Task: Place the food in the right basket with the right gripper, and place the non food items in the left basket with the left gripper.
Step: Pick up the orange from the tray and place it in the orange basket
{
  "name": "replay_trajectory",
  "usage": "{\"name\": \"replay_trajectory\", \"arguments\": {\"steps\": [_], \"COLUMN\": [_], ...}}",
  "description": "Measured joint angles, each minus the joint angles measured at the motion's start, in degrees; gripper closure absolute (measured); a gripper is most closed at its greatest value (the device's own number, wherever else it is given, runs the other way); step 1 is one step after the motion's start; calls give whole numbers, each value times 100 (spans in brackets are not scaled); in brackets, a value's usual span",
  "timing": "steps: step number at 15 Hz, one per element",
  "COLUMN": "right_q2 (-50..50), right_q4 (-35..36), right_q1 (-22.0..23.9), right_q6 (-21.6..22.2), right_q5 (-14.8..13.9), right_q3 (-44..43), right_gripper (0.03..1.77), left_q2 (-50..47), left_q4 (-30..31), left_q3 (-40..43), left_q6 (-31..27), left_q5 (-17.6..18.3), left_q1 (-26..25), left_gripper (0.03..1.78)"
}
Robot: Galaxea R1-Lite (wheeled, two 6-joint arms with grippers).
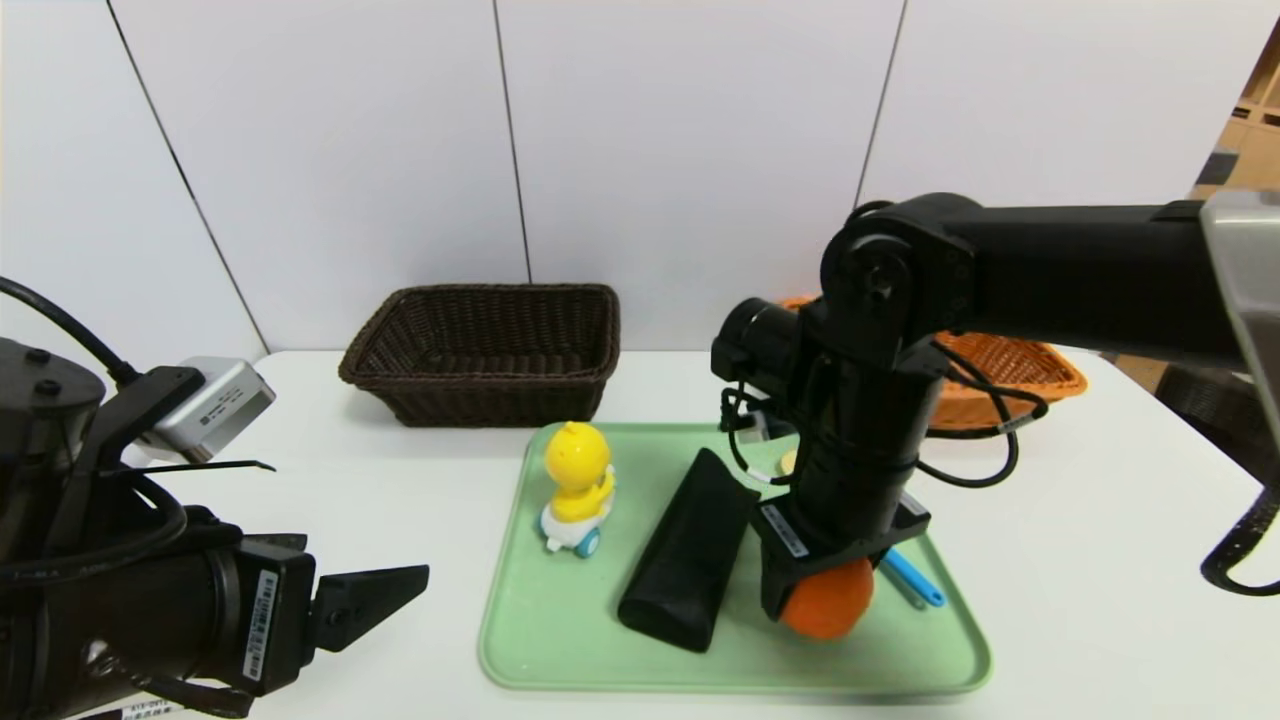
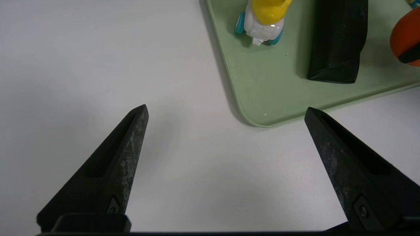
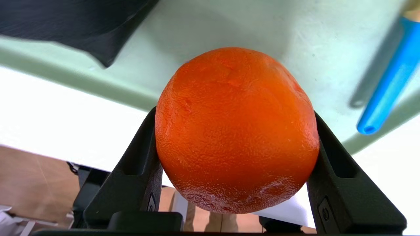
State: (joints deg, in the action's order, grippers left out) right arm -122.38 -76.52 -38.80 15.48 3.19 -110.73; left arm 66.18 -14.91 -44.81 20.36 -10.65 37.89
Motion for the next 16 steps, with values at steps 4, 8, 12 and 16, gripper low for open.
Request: {"name": "replay_trajectory", "arguments": {"steps": [4,8,12,16], "right_q2": [669,1441,1969,2096], "right_q4": [26,382,1256,2069], "right_q1": [-6,262,903,1694], "right_q6": [-72,-532,-1193,-1675], "right_q5": [-216,-374,-580,-583], "right_q3": [-79,-88,-104,-105], "right_gripper": [64,64,64,64], "left_q2": [7,7,7,7], "left_q4": [13,13,13,15], "left_q3": [0,9,-5,-6], "left_q6": [-2,0,0,-2], "left_q5": [10,10,11,11], "left_q1": [6,9,9,9], "left_gripper": [12,12,12,12]}}
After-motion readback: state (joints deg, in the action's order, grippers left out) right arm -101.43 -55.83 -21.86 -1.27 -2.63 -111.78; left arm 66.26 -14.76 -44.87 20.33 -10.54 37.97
